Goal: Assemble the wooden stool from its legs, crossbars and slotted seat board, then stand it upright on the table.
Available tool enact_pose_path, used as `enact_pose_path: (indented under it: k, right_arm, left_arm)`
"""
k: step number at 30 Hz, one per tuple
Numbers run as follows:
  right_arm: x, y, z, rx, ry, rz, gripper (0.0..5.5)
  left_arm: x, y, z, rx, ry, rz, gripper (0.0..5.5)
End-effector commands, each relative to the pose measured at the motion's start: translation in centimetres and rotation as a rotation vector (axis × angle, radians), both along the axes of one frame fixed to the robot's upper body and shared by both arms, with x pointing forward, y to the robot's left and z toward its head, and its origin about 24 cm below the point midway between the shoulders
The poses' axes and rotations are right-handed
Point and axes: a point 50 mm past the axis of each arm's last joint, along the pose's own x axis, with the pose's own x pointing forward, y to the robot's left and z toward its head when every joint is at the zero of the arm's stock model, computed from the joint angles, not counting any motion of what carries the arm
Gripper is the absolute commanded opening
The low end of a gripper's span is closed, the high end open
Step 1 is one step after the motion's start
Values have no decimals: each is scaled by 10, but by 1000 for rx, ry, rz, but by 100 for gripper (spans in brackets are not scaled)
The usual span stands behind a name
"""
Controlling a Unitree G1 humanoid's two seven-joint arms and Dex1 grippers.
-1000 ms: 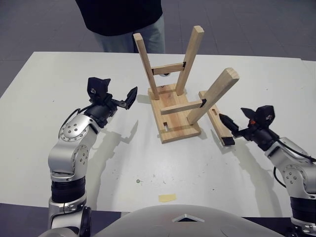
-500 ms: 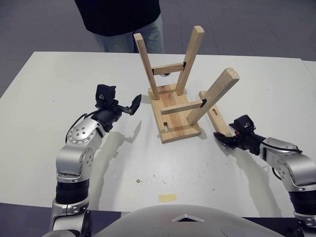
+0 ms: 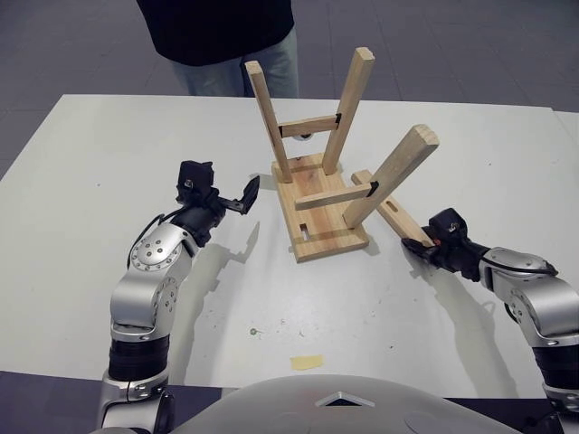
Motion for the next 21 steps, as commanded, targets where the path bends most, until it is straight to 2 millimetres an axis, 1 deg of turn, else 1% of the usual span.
enact_pose_path:
  k: [1,6,7,10,12,15,16,19,21]
  right_arm:
    - [1,0,-9,12,-18,-89,211]
    - [15,-4,0,25,-198,-249,211]
    - [19,-7,5,27,-263,-301,211]
    - [31,-14,27,17,-469,-439,210]
    - [39,-14,48,15,-613,-460,210]
    - [46,-8,81,-16,-814,-407,206]
    - [48,-5,93,-27,-879,-373,206]
    - [50,12,128,-22,-1060,-207,206]
    - [49,22,141,-25,-1126,-115,206]
  left_arm:
    - [8,3,12,-14,-29,-8,540]
    - [16,7,27,-102,-59,-10,540]
    - [19,7,33,-141,-72,-12,540]
    - [26,11,56,-284,-119,-23,540]
    - [30,12,72,-363,-151,-49,540]
    - [32,14,96,-440,-196,-86,540]
    - [33,15,102,-431,-210,-93,540]
    - [33,13,125,-423,-256,-139,540]
    - [32,10,135,-446,-270,-182,540]
